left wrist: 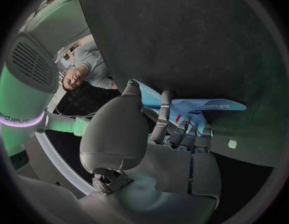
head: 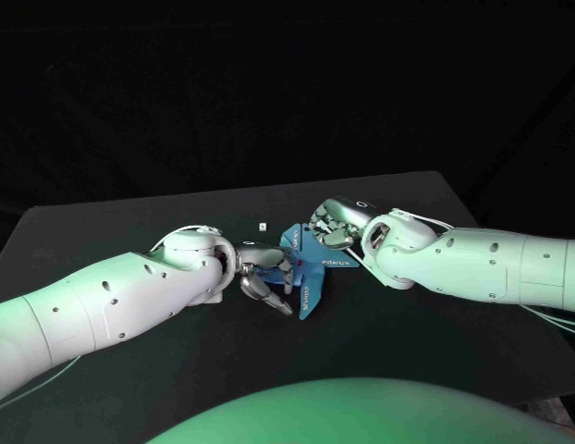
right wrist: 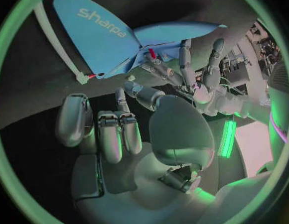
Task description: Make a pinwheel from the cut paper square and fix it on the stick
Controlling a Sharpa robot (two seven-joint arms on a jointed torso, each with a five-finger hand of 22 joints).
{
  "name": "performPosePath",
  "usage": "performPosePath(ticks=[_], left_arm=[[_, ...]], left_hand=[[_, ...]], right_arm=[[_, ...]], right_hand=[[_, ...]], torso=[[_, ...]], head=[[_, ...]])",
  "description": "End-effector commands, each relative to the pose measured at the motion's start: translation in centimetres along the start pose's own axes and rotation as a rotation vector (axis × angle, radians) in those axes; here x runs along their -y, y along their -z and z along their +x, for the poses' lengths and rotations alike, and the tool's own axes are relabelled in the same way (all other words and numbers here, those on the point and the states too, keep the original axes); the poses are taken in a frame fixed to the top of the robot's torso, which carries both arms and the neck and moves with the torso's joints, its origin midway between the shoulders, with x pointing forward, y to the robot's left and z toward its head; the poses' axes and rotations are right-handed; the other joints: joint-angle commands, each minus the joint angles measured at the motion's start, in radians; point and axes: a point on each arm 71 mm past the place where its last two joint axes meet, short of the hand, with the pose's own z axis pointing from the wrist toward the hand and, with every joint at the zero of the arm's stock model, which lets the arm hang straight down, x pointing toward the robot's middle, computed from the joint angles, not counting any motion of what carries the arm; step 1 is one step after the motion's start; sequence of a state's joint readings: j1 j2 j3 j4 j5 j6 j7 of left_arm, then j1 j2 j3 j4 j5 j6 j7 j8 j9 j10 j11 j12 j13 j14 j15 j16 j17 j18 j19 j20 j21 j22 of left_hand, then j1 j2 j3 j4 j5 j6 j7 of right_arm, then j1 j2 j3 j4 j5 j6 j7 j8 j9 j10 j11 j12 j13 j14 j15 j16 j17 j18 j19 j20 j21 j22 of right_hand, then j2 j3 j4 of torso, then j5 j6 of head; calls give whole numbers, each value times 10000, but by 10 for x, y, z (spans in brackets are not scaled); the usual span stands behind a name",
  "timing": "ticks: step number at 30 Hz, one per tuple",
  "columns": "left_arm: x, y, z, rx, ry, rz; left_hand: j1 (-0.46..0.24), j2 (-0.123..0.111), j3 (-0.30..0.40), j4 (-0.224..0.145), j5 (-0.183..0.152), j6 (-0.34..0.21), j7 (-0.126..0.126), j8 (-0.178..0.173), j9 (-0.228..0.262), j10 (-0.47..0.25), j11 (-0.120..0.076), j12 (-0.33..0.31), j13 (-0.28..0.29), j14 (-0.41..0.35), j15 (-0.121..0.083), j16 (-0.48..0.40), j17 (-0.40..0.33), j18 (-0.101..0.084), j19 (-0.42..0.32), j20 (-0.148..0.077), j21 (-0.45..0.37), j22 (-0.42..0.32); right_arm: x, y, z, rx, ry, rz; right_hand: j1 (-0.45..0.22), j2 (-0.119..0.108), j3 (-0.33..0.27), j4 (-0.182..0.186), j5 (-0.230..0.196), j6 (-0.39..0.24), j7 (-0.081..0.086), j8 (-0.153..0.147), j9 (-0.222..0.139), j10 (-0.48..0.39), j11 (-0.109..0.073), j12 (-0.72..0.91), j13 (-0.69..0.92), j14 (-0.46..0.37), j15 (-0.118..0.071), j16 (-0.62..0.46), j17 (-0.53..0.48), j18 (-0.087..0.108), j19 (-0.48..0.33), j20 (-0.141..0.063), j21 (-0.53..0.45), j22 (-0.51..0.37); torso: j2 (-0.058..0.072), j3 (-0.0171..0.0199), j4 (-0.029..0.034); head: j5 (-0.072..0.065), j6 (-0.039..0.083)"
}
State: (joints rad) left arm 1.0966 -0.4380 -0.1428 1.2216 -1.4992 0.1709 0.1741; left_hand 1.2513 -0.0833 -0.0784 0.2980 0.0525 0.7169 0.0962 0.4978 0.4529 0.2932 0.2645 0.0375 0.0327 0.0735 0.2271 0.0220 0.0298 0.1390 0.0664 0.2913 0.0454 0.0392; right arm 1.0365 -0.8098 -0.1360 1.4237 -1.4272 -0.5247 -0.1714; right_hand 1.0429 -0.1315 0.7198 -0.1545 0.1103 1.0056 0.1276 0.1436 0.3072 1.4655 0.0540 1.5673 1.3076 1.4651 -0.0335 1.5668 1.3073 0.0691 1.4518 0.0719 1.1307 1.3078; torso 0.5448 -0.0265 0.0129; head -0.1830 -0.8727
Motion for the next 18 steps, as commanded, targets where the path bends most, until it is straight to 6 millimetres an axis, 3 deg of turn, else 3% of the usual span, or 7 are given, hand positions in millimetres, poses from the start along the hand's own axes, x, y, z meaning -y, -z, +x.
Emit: performPosePath(ticks=[1,8,18], left_arm=[[0,-1,3,-178,125,7],[-1,0,6,-219,188,-8],[-2,-1,10,-309,273,-17]], left_hand=[[-30,-55,-66,1,-41,81,7,-66,14,-37,18,-56,2,-9,81,-57,-11,-128,19,10,-48,-6],[-32,-42,-59,0,-41,86,11,-80,19,-65,24,-60,-1,-3,88,-56,-9,-135,20,11,-48,-7],[-31,-35,-56,-1,-42,90,13,-88,22,-80,26,-62,-3,10,93,-53,-4,-140,20,12,-48,-7]], right_arm=[[15,5,-1,-580,-1695,1178],[37,11,-2,-1263,-2599,2434],[47,-1,6,-1894,-3404,3561]], right_hand=[[-32,-169,-557,137,-107,98,-34,121,207,1053,-103,35,2632,1057,15,40,2635,129,37,4,-59,1440],[-101,-266,-1196,421,-250,47,-89,219,513,1053,-160,35,2632,1057,5,40,2635,115,83,-14,-34,1444],[-297,-291,-1666,820,-413,-183,-61,136,653,1053,-138,35,2632,1057,38,40,2635,96,134,7,32,1465]], torso=[[-2,-2,1],[-2,7,1],[17,-4,39]], head=[[4,1],[-14,1],[-56,1]])
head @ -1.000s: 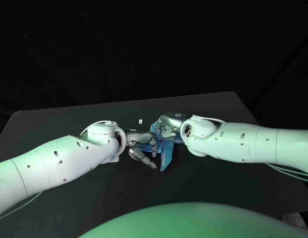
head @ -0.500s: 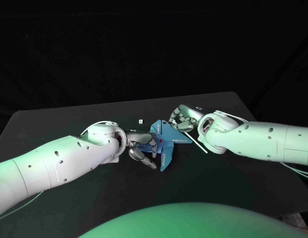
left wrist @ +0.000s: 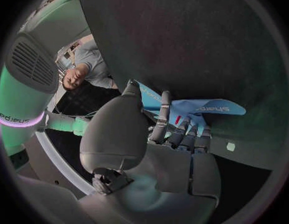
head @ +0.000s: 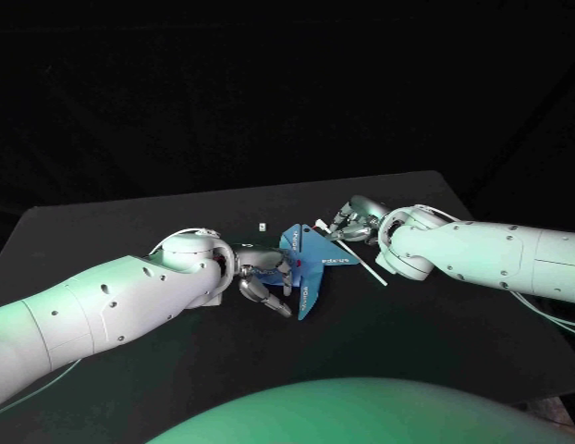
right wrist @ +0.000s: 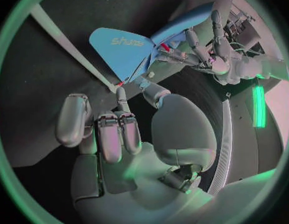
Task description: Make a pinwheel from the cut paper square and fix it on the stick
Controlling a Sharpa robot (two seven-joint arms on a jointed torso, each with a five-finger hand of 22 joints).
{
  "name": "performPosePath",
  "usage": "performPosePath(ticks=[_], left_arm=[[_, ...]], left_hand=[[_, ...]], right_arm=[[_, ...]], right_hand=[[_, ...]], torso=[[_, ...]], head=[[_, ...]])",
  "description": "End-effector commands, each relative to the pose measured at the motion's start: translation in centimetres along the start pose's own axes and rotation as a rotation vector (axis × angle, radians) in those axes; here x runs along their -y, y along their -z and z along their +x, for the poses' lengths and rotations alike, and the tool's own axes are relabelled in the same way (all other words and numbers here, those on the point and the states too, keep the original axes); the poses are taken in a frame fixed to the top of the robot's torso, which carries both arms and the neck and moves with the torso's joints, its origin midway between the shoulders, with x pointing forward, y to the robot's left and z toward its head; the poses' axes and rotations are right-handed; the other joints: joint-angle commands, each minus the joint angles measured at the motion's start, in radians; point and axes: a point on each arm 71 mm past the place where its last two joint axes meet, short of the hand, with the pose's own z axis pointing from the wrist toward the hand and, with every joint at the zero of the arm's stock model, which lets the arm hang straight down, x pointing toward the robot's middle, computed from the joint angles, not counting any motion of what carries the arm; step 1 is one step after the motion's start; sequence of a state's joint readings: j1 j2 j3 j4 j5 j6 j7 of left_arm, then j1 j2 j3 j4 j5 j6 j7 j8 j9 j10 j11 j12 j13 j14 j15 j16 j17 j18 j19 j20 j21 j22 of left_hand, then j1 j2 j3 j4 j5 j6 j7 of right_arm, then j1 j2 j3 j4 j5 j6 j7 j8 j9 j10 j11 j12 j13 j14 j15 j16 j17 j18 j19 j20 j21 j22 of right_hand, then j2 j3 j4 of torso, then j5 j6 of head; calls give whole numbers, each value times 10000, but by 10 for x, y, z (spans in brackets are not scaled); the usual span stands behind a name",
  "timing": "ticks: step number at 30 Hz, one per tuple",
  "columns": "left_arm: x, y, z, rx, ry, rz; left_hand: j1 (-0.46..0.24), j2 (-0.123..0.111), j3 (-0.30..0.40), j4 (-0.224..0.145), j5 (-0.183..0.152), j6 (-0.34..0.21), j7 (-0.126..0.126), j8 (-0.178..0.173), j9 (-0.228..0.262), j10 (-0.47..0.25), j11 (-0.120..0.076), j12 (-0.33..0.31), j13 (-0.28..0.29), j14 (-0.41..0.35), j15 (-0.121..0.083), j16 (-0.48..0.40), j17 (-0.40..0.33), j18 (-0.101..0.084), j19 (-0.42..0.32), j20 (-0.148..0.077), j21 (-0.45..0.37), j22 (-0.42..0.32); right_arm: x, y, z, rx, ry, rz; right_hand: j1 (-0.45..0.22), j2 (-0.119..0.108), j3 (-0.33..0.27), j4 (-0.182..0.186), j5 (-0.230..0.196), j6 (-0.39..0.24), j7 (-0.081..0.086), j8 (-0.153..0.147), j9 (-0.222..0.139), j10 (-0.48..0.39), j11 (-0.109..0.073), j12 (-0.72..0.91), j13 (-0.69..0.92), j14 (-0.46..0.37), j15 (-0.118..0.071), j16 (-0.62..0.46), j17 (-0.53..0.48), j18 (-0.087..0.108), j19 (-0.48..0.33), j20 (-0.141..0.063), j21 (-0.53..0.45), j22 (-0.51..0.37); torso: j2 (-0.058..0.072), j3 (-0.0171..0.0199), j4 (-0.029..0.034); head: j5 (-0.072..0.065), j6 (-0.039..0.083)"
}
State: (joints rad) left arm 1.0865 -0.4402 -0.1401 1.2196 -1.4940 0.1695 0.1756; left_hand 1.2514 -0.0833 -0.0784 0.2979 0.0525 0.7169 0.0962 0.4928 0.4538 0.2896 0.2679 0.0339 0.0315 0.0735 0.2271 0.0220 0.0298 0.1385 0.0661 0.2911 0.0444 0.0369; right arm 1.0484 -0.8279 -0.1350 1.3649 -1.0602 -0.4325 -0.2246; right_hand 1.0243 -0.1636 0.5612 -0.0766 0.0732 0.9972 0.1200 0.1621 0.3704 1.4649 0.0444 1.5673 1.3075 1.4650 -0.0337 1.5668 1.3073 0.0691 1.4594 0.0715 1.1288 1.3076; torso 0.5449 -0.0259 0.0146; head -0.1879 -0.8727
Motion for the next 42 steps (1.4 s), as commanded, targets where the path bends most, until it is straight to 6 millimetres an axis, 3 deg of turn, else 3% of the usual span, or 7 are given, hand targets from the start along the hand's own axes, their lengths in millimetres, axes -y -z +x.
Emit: performPosePath(ticks=[1,15,34,42], left_arm=[[-1,-1,6,-311,138,-27],[-1,-1,6,-364,171,-35],[-1,-1,7,-391,194,-66],[-1,-1,7,-391,191,-59]], left_hand=[[-31,-36,-56,-1,-42,91,13,-38,13,-44,-8,-27,9,10,93,-53,-3,-134,23,13,-38,17],[-28,-14,-46,-2,-42,101,21,-56,20,-70,0,-30,6,2,104,-54,-7,-144,24,14,-37,17],[-26,0,-40,-3,-43,109,30,-64,25,-82,5,-31,5,-1,110,-55,-8,-150,23,15,-38,16],[-21,13,-33,-4,-43,125,43,-74,32,-98,12,-32,4,-12,117,-57,-11,-158,26,15,-37,17]], right_arm=[[5,-6,6,-808,-657,876],[1,-26,14,-1104,-771,1307],[-4,-30,18,-1151,-621,1095],[-9,-32,23,-1524,-792,991]], right_hand=[[-122,36,-102,69,-42,-121,19,-60,25,1059,-37,35,2633,1058,42,40,2635,97,58,12,47,1467],[-158,90,-222,251,-38,-292,53,-156,33,1059,-7,35,2633,1058,67,40,2635,102,56,32,0,1459],[-131,84,-309,355,94,-410,90,-233,22,1059,26,35,2633,1058,101,40,2635,104,54,57,-31,1456],[-86,237,-304,511,167,-222,53,-150,82,1059,5,35,2633,1058,74,40,2635,97,77,53,32,1481]], torso=[[16,-12,23],[12,-10,10],[12,-4,7],[7,-10,11]], head=[[-3,1],[31,1],[46,1],[45,1]])
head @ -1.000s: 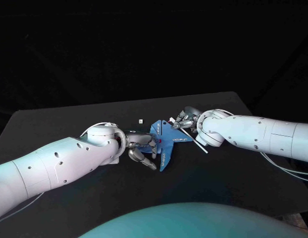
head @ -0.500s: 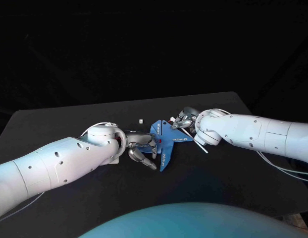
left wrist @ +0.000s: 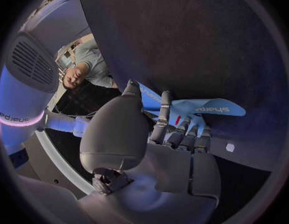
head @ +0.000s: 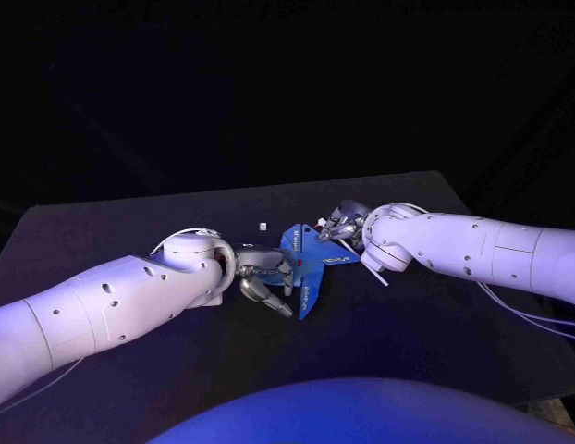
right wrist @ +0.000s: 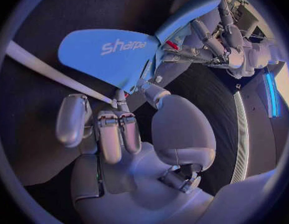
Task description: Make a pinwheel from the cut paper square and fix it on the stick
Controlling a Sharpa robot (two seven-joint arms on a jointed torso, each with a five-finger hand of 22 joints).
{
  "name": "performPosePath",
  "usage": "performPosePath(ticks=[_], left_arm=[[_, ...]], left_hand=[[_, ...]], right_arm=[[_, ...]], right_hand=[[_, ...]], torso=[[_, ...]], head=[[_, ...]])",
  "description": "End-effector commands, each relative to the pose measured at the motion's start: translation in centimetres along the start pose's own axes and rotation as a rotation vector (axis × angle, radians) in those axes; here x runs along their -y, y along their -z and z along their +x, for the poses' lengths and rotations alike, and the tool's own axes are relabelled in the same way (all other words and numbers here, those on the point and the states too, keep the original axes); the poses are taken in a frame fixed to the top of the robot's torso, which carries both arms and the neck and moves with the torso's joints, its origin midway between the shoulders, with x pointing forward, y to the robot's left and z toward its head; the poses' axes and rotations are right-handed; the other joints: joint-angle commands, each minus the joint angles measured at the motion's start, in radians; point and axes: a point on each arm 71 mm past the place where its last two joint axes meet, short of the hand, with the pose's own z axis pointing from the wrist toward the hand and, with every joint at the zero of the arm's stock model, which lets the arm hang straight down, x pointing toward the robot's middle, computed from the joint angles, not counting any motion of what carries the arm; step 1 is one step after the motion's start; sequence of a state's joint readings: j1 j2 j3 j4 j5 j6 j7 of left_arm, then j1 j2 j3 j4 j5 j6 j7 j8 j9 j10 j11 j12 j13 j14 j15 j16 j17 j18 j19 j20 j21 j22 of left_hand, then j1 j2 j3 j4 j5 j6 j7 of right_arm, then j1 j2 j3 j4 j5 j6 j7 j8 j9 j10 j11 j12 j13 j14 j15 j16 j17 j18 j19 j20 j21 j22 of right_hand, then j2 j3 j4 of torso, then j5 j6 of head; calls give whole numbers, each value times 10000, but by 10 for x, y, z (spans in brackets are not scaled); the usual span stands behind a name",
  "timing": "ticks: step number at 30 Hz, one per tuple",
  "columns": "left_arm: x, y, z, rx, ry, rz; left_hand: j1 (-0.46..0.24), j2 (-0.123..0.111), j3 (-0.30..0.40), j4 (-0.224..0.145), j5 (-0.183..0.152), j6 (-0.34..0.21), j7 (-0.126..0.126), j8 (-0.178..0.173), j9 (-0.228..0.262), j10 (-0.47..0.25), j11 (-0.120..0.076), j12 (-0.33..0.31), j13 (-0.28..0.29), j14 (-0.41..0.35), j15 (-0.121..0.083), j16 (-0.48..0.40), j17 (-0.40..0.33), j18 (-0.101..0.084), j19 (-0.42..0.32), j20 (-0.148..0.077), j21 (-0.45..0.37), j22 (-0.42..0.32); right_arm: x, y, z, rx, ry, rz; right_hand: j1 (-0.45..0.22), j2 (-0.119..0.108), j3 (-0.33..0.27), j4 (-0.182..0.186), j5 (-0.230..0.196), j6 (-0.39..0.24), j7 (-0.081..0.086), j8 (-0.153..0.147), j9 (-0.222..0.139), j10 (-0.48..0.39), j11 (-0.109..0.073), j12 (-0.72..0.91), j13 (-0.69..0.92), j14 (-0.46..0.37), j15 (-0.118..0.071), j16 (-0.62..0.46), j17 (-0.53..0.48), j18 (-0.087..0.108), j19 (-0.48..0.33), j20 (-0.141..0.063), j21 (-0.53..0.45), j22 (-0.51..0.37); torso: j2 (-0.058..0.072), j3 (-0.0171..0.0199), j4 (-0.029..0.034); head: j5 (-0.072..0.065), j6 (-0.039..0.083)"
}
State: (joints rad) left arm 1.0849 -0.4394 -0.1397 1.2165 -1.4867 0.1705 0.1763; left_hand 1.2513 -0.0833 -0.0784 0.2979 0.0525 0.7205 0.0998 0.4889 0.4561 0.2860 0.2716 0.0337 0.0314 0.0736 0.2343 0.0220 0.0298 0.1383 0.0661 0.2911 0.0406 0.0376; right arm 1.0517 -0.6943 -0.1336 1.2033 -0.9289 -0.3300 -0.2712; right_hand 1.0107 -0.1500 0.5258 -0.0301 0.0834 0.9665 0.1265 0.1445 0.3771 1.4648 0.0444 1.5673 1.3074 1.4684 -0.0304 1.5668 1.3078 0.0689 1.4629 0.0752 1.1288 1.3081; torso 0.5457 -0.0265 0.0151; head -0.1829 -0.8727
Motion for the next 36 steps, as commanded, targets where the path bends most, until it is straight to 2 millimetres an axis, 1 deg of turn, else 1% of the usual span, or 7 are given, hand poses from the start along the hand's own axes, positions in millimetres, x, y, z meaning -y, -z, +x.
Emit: performPosePath(ticks=[1,6,15,19,28,31,36], left_arm=[[0,-1,6,-393,102,-59],[0,-1,6,-408,103,-52],[-1,-1,6,-453,112,-74],[0,-2,6,-463,112,-76],[-1,-2,7,-520,121,-124],[-1,-2,7,-532,123,-135],[-1,-2,7,-544,125,-139]], left_hand=[[-21,13,-33,-4,-43,89,7,-35,9,-61,-24,-29,5,-12,44,-57,-12,-156,26,16,0,10],[-21,13,-33,-4,-43,89,7,-35,9,-61,-24,-29,5,-12,44,-57,-12,-156,26,16,0,10],[-15,25,-27,-4,-43,106,21,-48,18,-79,-17,-30,4,-15,51,-58,-12,-165,26,16,0,9],[-15,25,-27,-4,-43,106,21,-48,18,-79,-17,-30,4,-15,51,-58,-12,-165,26,16,0,9],[-15,42,-22,-4,-44,126,36,-56,26,-98,-13,-31,2,-27,56,-61,-17,-172,27,15,0,10],[-15,42,-22,-4,-44,126,36,-56,26,-98,-13,-31,2,-27,56,-61,-17,-172,27,15,0,10],[-15,42,-22,-4,-44,126,36,-56,26,-98,-13,-31,2,-27,56,-61,-17,-172,27,15,0,10]], right_arm=[[-1,-1,6,-542,-34,-38],[1,-5,5,-534,-92,50],[-1,-7,5,-467,-141,9],[-2,-9,5,-520,-183,-20],[-5,-12,6,-700,-331,-45],[-5,-13,5,-633,-369,-68],[-4,-14,2,-538,-415,-88]], right_hand=[[75,117,65,42,69,96,-14,30,19,1060,2,35,2634,1024,37,40,2630,101,41,14,22,1474],[122,148,94,33,79,113,-19,35,26,1060,-3,35,2634,1024,31,40,2630,97,47,9,43,1481],[170,168,119,17,91,124,-23,38,32,1060,-8,35,2634,1024,26,40,2630,92,55,5,71,1490],[295,189,173,-44,120,169,-35,55,51,1060,-15,35,2634,1024,11,40,2630,88,65,-7,94,1501],[507,208,238,-163,83,388,-103,168,146,1060,-71,35,2634,1024,-34,40,2630,81,80,-42,132,1521],[618,233,277,-227,91,483,-142,219,194,1060,-103,35,2634,1024,-63,40,2630,82,83,-64,132,1525],[761,264,311,-316,68,638,-204,312,286,1060,-159,35,2634,1024,-103,40,2630,81,87,-100,136,1534]], torso=[[1,-3,10],[3,-8,8],[14,-3,3],[14,-1,2],[2,1,-2],[-3,-3,-3],[-7,-1,-3]], head=[[-6,1],[-6,1],[-3,1],[6,1],[-3,1],[-9,1],[0,1]])
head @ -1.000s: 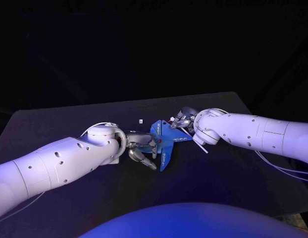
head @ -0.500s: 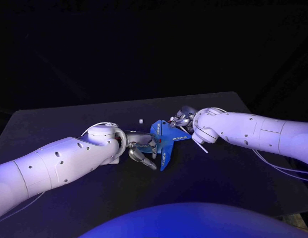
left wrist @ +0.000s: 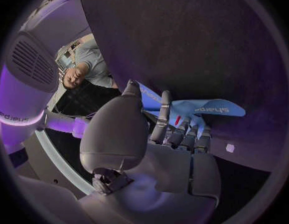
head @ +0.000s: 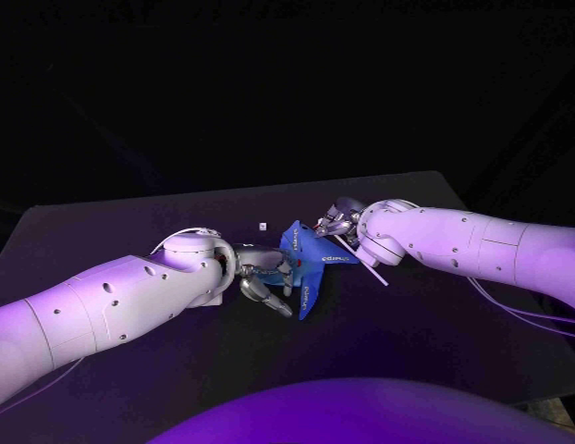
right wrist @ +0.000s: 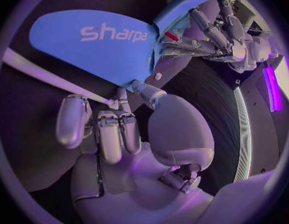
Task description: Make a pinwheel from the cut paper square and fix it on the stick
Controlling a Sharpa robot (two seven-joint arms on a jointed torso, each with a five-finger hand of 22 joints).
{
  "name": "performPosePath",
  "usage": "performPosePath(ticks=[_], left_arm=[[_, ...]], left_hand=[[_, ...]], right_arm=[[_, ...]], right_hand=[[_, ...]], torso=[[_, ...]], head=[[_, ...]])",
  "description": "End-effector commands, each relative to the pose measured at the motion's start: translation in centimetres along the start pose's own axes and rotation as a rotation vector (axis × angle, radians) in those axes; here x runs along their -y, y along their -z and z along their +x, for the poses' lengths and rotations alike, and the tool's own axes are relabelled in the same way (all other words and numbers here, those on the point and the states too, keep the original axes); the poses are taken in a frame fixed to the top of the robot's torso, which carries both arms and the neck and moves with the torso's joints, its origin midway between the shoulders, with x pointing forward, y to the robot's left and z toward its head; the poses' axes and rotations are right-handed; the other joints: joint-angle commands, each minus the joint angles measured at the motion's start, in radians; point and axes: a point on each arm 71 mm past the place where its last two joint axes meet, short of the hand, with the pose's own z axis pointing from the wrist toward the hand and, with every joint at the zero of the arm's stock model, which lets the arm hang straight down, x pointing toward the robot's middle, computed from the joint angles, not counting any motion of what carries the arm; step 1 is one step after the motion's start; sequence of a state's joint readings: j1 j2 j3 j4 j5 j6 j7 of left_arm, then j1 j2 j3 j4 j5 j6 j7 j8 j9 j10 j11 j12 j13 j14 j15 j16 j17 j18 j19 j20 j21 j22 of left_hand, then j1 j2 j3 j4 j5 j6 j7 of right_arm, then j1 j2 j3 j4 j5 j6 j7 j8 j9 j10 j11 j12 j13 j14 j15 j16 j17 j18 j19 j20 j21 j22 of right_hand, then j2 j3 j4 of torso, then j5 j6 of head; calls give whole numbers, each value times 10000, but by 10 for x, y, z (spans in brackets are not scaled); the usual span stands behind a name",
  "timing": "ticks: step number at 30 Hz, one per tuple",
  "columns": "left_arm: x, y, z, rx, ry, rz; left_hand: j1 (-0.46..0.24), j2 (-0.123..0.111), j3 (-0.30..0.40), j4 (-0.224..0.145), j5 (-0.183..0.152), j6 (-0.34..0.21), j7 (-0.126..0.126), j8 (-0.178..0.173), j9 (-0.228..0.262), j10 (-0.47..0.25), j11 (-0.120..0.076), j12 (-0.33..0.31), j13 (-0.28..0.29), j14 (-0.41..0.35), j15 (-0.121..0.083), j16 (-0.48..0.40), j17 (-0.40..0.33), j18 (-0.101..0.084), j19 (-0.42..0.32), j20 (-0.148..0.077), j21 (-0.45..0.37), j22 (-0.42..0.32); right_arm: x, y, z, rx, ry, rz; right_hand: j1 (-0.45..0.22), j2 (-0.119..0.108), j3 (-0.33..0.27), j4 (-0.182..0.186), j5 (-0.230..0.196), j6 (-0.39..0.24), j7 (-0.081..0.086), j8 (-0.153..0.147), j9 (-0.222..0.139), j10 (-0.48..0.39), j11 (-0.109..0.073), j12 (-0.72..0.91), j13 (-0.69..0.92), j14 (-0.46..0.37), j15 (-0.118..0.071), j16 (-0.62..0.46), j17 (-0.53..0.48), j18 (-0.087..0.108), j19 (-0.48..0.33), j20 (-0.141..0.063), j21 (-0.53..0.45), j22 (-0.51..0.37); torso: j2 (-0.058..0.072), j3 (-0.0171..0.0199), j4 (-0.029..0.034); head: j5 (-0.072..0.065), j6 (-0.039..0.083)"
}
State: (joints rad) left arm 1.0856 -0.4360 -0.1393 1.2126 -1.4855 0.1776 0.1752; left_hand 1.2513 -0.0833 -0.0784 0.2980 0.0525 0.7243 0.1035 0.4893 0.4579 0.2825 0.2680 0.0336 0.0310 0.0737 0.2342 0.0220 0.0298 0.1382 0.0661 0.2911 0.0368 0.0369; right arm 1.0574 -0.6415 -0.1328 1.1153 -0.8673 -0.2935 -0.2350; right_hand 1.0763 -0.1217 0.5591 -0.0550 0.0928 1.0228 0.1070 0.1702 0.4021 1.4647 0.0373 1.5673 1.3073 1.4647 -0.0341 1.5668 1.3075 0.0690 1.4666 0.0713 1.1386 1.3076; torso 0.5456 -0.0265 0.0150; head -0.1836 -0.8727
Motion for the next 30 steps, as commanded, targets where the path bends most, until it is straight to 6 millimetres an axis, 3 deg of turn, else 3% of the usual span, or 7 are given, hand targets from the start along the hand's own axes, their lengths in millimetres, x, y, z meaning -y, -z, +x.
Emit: performPosePath(ticks=[1,9,16,22,30], left_arm=[[-1,-1,7,-488,110,-125],[-1,-1,7,-519,118,-143],[-2,-1,7,-495,117,-145],[-3,0,7,-444,130,-135],[-3,0,7,-444,137,-137]], left_hand=[[-15,42,-22,-5,-44,88,-2,-61,8,-63,23,-31,6,-28,58,-61,-16,-171,27,15,38,16],[-17,50,-22,-5,-44,106,8,-71,16,-80,31,-32,5,-31,65,-62,-17,-178,28,14,38,16],[-15,55,-21,-6,-44,116,13,-76,20,-95,35,-33,4,-34,69,-63,-18,-182,30,14,39,17],[20,48,-14,-8,-45,-134,-41,-365,-11,-129,71,-29,5,-41,103,-63,-19,-227,35,11,39,16],[21,48,-13,-8,-45,-144,-42,-377,-12,-130,71,-29,5,-43,103,-63,-19,-228,37,11,40,17]], right_arm=[[0,0,4,-357,-24,-97],[2,0,2,-454,-215,-7],[7,2,-1,-654,-446,136],[13,4,-4,-792,-419,358],[18,5,-5,-946,-403,508]], right_hand=[[117,-22,-23,-76,-34,97,-18,69,51,1060,-95,35,2635,1061,-71,40,2633,81,50,-67,36,1539],[0,-88,-132,-12,-162,144,-40,107,134,1060,-123,35,2635,1061,-90,40,2633,84,46,-92,1,1538],[-350,-293,-426,237,-215,72,-34,73,236,1060,-123,35,2635,1061,-76,40,2633,79,53,-94,-6,1548],[-454,-336,-531,341,-220,27,-26,48,266,1060,-118,35,2635,1061,-69,40,2633,81,51,-90,-27,1547],[-566,-375,-657,475,-297,-59,-5,-3,292,1060,-100,35,2635,1061,-53,40,2633,84,48,-79,-56,1545]], torso=[[-7,-1,0],[-2,-1,-1],[-3,-3,-16],[-9,-2,-4],[-7,-7,-3]], head=[[5,1],[3,1],[18,1],[6,1],[12,1]])
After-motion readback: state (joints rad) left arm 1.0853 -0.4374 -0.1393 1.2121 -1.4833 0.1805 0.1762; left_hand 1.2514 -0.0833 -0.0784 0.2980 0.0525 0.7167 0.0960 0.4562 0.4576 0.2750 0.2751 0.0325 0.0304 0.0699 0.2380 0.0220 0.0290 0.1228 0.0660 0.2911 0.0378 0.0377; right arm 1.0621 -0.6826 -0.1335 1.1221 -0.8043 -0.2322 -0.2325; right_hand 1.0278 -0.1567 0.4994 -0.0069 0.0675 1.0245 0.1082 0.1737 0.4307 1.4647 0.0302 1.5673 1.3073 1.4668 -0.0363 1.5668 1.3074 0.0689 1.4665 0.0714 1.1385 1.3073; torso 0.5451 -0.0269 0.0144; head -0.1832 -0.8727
